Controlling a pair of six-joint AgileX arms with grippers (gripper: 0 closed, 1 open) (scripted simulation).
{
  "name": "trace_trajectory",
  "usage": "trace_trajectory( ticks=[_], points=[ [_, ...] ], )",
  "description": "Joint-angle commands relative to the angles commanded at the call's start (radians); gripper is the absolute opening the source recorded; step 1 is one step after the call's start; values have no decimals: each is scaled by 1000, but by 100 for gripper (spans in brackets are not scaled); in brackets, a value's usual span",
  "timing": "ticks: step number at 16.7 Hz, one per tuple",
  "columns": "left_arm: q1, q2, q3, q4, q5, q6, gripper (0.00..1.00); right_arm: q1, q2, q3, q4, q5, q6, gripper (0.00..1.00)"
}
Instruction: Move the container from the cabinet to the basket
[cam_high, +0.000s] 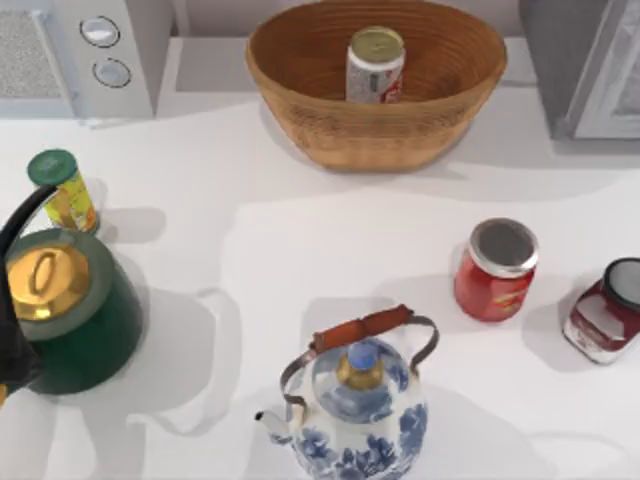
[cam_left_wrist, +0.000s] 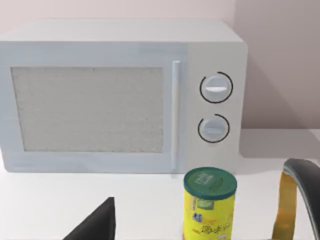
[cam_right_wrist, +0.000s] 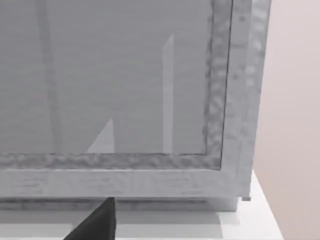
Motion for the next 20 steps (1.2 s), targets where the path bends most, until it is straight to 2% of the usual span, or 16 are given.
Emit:
trace_trajectory(
  ticks=[5,9,13,20],
  points=[
    [0,0,0,0,0,0,100,-1,-3,7,-14,2,0,100],
    [0,0,0,0,0,0,100,-18,-7,148,-159,-7,1,100],
    [0,0,0,0,0,0,100,-33,-28,409,-449,-25,2,100],
    [0,0,0,0,0,0,100,-36,-111,960,-1114,-40,2,100]
  ],
)
